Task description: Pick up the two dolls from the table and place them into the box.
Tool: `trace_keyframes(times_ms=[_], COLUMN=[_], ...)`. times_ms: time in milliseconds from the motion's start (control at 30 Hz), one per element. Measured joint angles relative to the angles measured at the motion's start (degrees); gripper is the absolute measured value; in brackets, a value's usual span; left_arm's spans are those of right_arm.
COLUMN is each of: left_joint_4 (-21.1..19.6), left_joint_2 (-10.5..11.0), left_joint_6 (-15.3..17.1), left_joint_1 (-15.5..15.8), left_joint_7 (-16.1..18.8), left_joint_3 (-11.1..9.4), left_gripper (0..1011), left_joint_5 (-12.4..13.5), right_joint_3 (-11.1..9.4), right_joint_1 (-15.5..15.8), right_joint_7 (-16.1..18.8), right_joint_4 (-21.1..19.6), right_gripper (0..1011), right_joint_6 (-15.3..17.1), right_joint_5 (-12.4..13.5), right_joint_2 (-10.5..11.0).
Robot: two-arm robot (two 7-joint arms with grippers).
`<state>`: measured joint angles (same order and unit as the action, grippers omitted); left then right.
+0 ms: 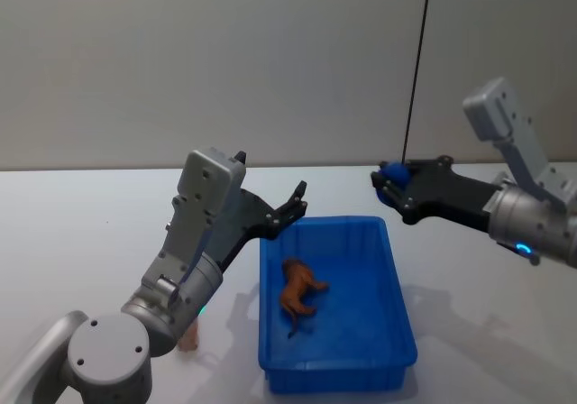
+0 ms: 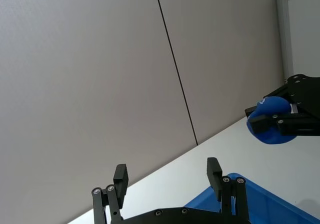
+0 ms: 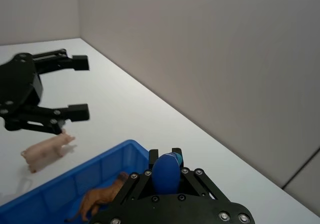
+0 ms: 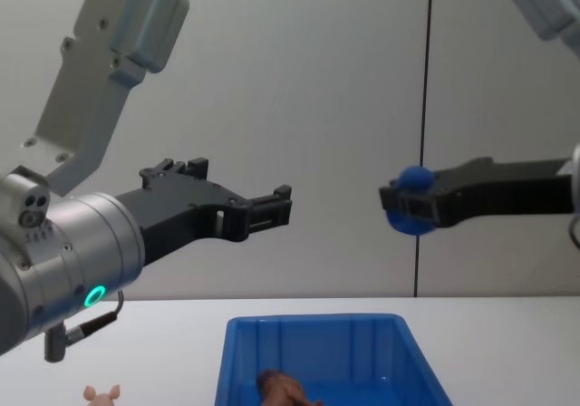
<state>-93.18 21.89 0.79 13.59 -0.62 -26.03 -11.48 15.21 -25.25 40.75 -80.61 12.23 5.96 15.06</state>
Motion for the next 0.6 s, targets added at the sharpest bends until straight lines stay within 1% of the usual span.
trace_keyframes(times_ms=[100,200,367,600], left_joint_4=[0.0,0.0,0.0,0.0], left_joint_2=[0.0,0.0,0.0,0.0], left_joint_6=[0.0,0.0,0.0,0.0], left_joint_1=[0.0,0.0,0.0,0.0], left_joint_7=[0.0,0.0,0.0,0.0], left_joint_3=[0.0,0.0,0.0,0.0], left_gripper=[1001,1001,1001,1001], left_joint_5=[0.0,0.0,0.0,0.0], right_joint_3=[0.3,0.5,1.0,1.5], right_joint_1=[-1.3,-1.8,-3.3,-4.2], right_joint_7=[2.5,3.2,6.1,8.1], right_joint_4=[1.0,1.4,2.8,4.2], right_gripper=[142,121,96,76], right_joint_6=[0.4,0.7,3.2,6.3], right_joint_5=[0.6,0.8,1.7,2.3], right_joint_2=[-0.5,-0.7,-1.3,-1.6])
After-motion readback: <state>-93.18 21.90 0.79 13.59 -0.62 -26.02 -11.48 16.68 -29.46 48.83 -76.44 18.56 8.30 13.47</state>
